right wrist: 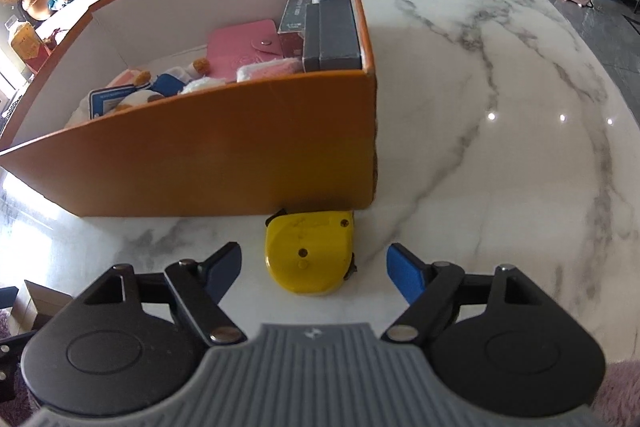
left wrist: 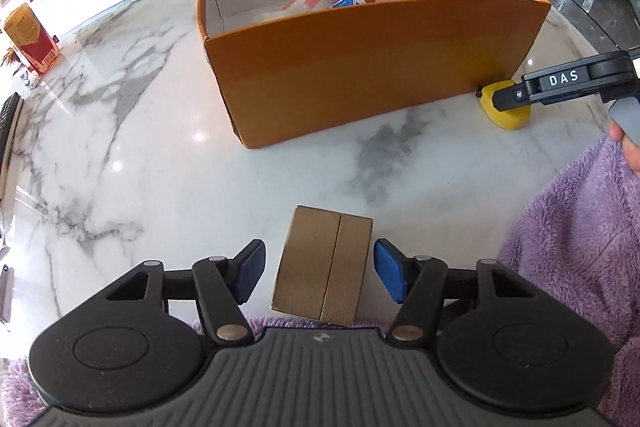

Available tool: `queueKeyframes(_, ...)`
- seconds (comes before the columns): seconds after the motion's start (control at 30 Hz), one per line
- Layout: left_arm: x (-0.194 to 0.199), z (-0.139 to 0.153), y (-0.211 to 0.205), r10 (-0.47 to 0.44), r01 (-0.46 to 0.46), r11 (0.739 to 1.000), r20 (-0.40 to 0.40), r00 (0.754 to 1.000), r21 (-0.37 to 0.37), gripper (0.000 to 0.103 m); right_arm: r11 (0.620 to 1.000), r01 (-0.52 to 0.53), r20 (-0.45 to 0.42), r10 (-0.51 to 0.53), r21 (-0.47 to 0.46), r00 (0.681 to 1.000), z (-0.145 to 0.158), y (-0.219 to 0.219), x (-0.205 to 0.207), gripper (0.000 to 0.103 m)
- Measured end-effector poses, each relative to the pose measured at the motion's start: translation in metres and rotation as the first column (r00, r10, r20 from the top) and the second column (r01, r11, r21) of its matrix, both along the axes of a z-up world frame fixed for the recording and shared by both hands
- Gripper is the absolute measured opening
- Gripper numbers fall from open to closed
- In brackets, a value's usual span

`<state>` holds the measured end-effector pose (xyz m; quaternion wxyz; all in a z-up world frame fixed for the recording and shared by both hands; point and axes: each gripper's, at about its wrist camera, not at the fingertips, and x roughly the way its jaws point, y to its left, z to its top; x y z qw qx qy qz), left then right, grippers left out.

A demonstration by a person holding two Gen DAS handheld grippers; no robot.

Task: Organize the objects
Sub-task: 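Grasp the small brown cardboard box with left tool while right grasps the yellow tape measure, then carry both items into the orange box and open both tools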

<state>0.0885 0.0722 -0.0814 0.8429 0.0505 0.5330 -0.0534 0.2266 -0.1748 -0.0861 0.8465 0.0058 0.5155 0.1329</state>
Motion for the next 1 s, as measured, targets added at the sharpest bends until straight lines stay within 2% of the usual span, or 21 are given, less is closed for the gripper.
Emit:
queueKeyframes(0.07,0.0,-0.001,0.001,0.001,-0.001,1.0,0.002,1.0,-0.01,0.059,1.0,-0.009,-0.006,0.009,-0.011,1.0,-0.002,0.003,0.001,0.081)
queueKeyframes(0.13,0.0,-0.003,0.001,0.003,-0.003,1.0,0.003,1.0,-0.021,0.056,0.999,-0.021,-0.005,0.021,-0.026,1.0,-0.003,0.006,0.001,0.08)
queueKeyframes(0.3,-0.001,-0.002,0.001,0.006,-0.006,1.0,0.011,1.0,-0.021,0.055,0.999,-0.023,-0.027,0.022,-0.042,0.999,-0.009,0.01,0.005,0.079)
queueKeyframes(0.37,-0.001,-0.002,0.0,0.004,-0.004,1.0,0.013,1.0,-0.018,0.055,0.998,-0.019,-0.043,0.016,-0.052,0.999,-0.013,0.012,0.008,0.073)
queueKeyframes(0.5,-0.001,-0.002,0.001,0.013,-0.013,1.0,0.016,1.0,-0.02,0.055,0.996,-0.032,-0.037,0.029,-0.083,0.999,-0.014,0.016,0.008,0.072)
queueKeyframes(0.57,-0.001,-0.002,0.001,0.018,-0.018,1.0,0.018,1.0,-0.019,0.055,0.994,-0.039,-0.023,0.037,-0.103,0.999,-0.013,0.018,0.005,0.061)
queueKeyframes(0.63,-0.001,-0.002,0.002,0.022,-0.022,1.0,0.017,1.0,-0.019,0.055,0.992,-0.057,-0.013,0.056,-0.109,0.998,-0.013,0.019,0.003,0.056)
queueKeyframes(0.8,-0.002,-0.001,0.007,0.047,-0.046,0.998,0.022,0.999,-0.031,0.054,0.991,-0.066,-0.008,0.066,-0.113,0.998,-0.012,0.02,0.0,0.055)
queueKeyframes(1.0,-0.003,0.011,0.013,0.075,-0.07,0.994,0.048,0.996,-0.082,0.054,0.992,-0.087,0.038,0.09,-0.089,0.995,-0.001,0.016,-0.011,0.055)
